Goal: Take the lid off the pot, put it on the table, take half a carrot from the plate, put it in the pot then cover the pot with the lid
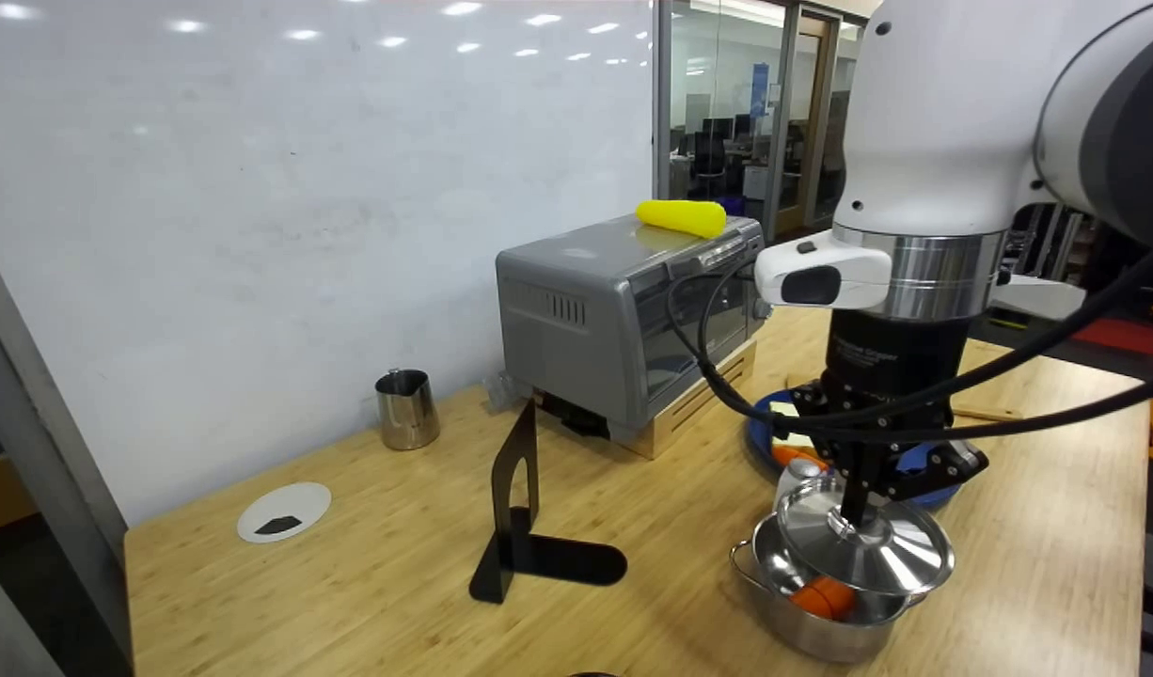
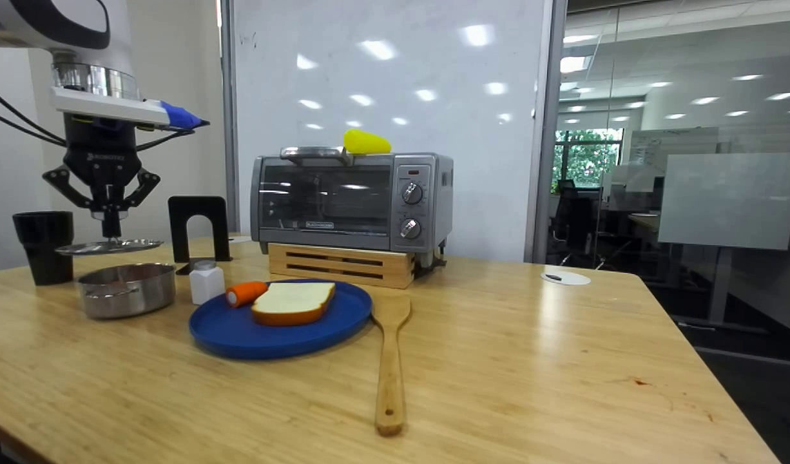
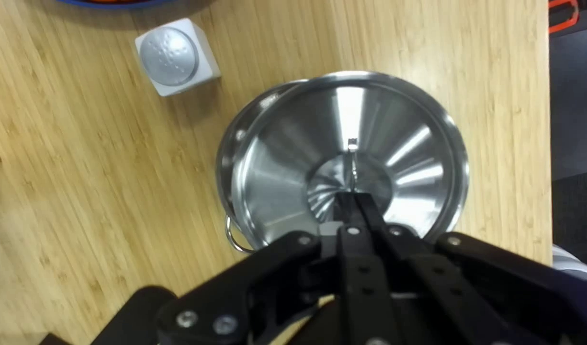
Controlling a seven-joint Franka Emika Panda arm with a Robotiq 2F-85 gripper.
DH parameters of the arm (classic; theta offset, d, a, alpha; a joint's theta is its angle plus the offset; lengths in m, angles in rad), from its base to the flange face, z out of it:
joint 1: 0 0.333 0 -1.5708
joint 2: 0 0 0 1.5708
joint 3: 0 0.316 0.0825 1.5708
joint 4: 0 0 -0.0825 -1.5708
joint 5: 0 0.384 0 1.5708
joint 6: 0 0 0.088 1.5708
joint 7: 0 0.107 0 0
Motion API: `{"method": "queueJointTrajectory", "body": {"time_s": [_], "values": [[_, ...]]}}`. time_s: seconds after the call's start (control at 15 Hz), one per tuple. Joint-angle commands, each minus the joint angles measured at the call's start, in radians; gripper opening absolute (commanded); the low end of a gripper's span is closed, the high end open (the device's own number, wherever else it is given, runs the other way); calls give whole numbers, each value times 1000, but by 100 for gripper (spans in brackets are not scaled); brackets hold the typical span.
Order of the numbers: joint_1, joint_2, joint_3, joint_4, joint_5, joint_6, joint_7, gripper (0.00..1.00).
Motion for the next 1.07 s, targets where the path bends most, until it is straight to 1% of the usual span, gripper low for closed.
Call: {"method": "queueJointTrajectory", "body": {"time_s": [0.0,0.33,1.0], "values": [[-1,-1,-37,-32,9,62,-36,1],[2,30,-53,-26,10,96,-52,1],[1,103,-39,-7,10,131,-55,1]]}}
